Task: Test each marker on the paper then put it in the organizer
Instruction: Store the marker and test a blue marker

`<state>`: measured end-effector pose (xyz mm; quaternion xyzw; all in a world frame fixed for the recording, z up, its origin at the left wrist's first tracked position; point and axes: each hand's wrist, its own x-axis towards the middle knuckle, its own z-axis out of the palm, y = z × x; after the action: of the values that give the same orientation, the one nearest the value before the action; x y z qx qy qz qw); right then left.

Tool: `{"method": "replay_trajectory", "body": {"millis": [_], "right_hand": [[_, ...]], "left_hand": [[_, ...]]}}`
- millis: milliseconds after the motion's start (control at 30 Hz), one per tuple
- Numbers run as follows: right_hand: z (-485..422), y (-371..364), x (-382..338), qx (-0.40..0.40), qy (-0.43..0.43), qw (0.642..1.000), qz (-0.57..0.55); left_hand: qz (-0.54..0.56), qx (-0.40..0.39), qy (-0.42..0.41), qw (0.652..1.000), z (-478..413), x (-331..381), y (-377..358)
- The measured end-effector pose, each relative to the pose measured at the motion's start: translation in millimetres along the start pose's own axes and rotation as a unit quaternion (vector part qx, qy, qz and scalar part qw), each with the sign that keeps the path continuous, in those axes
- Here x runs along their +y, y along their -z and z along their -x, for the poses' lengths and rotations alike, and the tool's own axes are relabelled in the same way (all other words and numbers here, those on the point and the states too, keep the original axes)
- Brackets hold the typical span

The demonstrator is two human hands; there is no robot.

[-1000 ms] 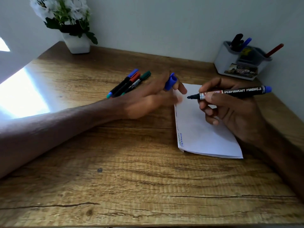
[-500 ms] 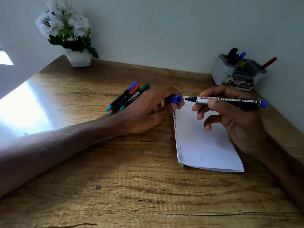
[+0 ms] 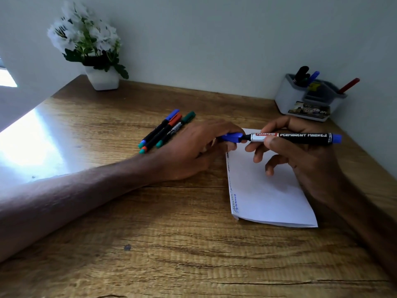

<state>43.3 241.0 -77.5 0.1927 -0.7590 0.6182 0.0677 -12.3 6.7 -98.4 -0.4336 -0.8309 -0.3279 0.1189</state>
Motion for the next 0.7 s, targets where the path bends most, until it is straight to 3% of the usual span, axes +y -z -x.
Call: {"method": "replay_trajectory", "body": {"millis": [300,500,700], "right_hand": [[-0.8,-3.5,3.9,-0.007,0.038,0.997,0.064],[-4.4,-2.4,12.6,-0.020,0.061,0.995,0.079],[-6.0,-0.5,13.8,-0.026,0.069,0.992,0.106]], "left_hand": [[0.019,-0.008,-0.006,1.000,0.8,3.8,1.4],[0.058,-0.067,0.047,0.995,-0.8,7.2,4.4],[0.096,-0.091,0.040,0.990,-2.1,10.1,6.4]]}}
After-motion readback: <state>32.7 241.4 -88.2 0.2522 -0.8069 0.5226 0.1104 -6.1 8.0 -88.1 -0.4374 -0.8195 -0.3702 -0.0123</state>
